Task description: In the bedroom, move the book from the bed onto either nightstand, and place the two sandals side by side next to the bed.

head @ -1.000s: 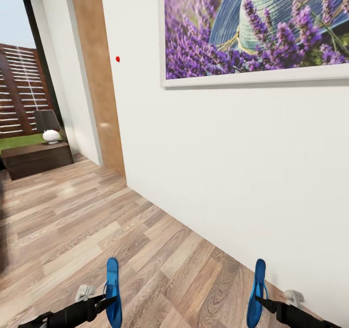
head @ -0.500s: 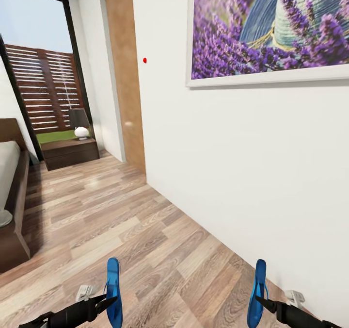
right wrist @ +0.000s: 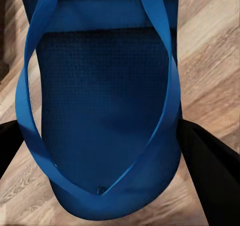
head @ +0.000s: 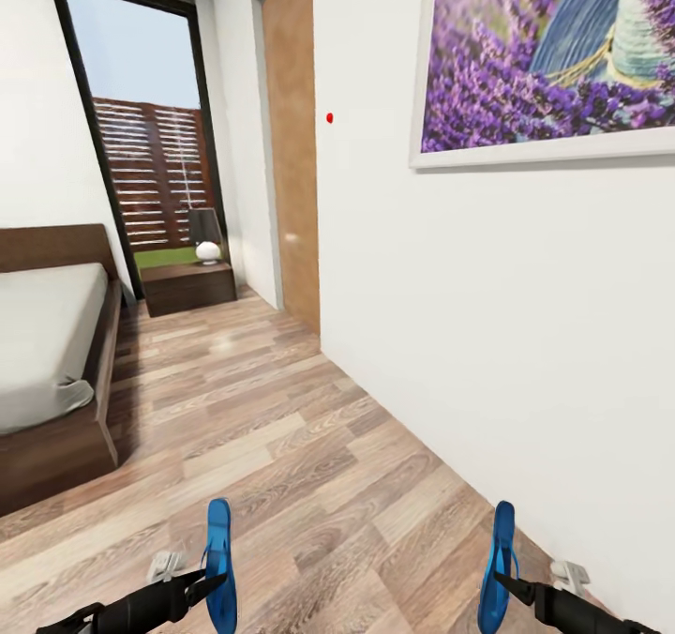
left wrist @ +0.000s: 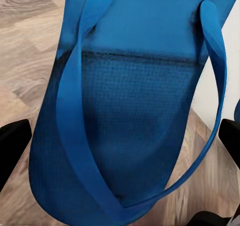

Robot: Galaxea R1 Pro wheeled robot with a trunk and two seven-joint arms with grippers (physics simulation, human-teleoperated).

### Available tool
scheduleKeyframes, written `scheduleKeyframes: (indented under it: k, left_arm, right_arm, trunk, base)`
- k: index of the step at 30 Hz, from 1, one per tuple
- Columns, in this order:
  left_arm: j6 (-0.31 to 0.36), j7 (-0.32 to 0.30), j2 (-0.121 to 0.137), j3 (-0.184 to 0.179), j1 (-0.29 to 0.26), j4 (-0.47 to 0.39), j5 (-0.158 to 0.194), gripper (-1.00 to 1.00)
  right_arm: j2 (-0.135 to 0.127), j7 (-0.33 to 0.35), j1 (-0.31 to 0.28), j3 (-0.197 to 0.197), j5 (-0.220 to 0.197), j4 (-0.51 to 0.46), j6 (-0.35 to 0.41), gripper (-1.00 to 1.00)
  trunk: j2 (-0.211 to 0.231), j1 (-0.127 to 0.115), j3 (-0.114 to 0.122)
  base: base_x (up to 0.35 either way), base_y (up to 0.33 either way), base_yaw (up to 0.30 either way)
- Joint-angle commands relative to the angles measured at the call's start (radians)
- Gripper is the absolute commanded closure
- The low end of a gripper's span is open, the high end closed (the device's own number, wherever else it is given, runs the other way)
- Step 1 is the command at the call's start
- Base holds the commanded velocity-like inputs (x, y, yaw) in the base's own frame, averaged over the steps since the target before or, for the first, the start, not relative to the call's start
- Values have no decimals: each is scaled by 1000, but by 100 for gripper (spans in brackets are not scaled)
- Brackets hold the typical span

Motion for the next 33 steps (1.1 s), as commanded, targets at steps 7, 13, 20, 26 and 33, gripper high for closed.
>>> scheduleKeyframes:
  k: [7, 13, 20, 26, 33]
  left_arm:
    - [-10, -1, 0, 0, -1, 1, 2, 100]
    - [-10, -1, 0, 0, -1, 1, 2, 100]
    - [-10, -1, 0, 0, -1, 1, 2, 100]
    - [-10, -1, 0, 0, -1, 1, 2, 100]
    - [-10, -1, 0, 0, -1, 1, 2, 100]
  right_arm:
    - [0, 4, 0, -8, 2, 0, 2, 100]
    - [0, 5, 0, -8, 2, 0, 2, 100]
    - [0, 6, 0, -8, 2, 0, 2, 100]
    - [0, 7, 0, -8, 2, 0, 2, 100]
    - [0, 8, 0, -8, 2, 0, 2, 100]
  trunk:
    - [0, 0, -1]
    - [0, 0, -1]
    - [0, 0, -1]
    - [0, 0, -1]
    - [0, 0, -1]
  base:
    - [0, 0, 292]
    - [0, 0, 264]
    - [0, 0, 67]
    - [0, 0, 3]
    - [1, 0, 0]
